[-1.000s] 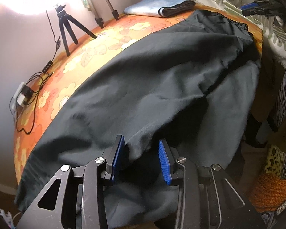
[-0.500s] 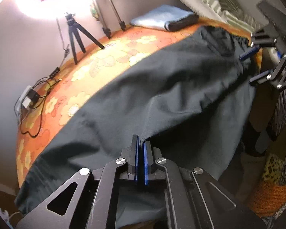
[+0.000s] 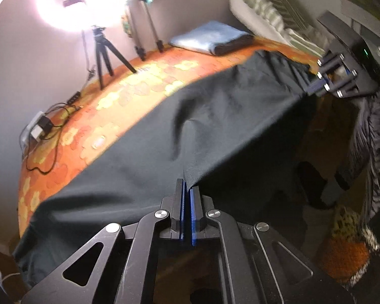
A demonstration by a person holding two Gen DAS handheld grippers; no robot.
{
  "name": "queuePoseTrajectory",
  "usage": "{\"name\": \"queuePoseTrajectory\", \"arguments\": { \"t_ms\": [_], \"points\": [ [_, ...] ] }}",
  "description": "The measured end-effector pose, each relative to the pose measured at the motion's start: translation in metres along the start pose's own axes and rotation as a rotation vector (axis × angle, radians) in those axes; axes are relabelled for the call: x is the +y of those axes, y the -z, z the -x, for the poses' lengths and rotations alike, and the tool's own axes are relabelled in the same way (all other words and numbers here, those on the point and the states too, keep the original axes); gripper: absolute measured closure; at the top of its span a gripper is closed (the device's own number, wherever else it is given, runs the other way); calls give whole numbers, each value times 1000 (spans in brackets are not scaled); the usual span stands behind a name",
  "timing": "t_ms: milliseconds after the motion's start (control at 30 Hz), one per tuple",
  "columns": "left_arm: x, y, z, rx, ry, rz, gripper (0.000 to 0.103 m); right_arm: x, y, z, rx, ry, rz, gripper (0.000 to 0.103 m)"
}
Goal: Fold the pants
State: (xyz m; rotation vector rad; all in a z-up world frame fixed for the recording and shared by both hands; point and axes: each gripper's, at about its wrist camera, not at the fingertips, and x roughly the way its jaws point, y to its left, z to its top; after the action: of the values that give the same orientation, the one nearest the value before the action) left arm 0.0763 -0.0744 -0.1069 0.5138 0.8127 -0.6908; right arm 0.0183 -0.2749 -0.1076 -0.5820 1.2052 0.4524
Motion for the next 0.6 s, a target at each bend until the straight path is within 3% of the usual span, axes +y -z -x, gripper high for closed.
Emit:
{"name": "queuePoseTrajectory", "arguments": {
  "t_ms": [267, 400, 467, 600],
  "points": [
    [-27, 20, -26, 132, 55, -46, 100, 3, 16, -9, 41, -14, -42, 100],
    [-25, 15, -19, 110, 73, -12, 89, -11, 26, 13, -23, -72, -131, 79],
    [-21, 12, -13, 96, 86, 15, 88, -29, 40, 34, -89, -107, -226, 60],
    [-19, 2, 0, 46, 99, 36, 88, -86, 79, 63, -177, -62, -492, 59]
  ]
}}
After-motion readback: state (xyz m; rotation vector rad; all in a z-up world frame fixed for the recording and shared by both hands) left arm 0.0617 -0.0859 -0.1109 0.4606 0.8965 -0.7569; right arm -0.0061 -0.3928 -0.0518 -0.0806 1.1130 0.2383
